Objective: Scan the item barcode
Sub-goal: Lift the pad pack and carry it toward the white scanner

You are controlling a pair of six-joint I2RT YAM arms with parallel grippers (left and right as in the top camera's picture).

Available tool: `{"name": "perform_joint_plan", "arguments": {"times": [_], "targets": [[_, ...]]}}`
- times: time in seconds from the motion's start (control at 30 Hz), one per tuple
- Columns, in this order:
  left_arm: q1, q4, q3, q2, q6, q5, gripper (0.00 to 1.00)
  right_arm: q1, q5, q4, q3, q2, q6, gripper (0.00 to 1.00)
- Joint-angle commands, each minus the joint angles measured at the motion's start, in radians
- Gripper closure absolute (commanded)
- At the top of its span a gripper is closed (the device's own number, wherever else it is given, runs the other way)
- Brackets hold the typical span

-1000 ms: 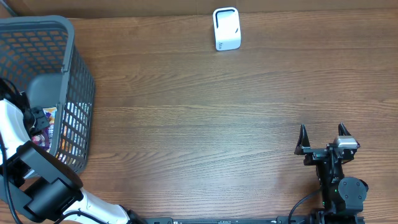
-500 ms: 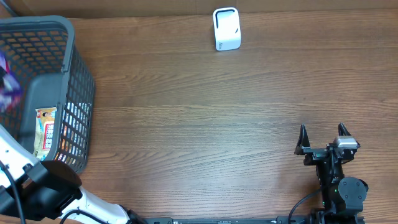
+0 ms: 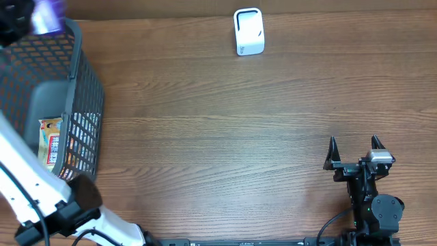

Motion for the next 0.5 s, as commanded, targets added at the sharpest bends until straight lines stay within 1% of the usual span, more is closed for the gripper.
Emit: {"name": "perform_joint_plan", "arguments": {"times": [0.0,0.1,0.33,0.47], "targets": [[-0.167,-0.022,0.034,-0.060,-0.008,0.072,0.96,-0.001,0.006,0.007,-0.010,-0.009,0.003,0.00],[-0.299,-0.083,0.032,-0.051,-0.007,0.008,0.96,-0.001,0.006,0.006,-0.010,-0.009,0.003,0.00],[-0.656,-0.324,0.026,0.052,-0.005,-0.408,0.96,-0.001,0.006,0.007,-0.010,-0.009,0.003,0.00],[-0.805,-0.400,0.026,0.166,-0.022,-0.597,0.96,-0.001,0.006,0.007,-0.010,-0.009,0.003,0.00]]}}
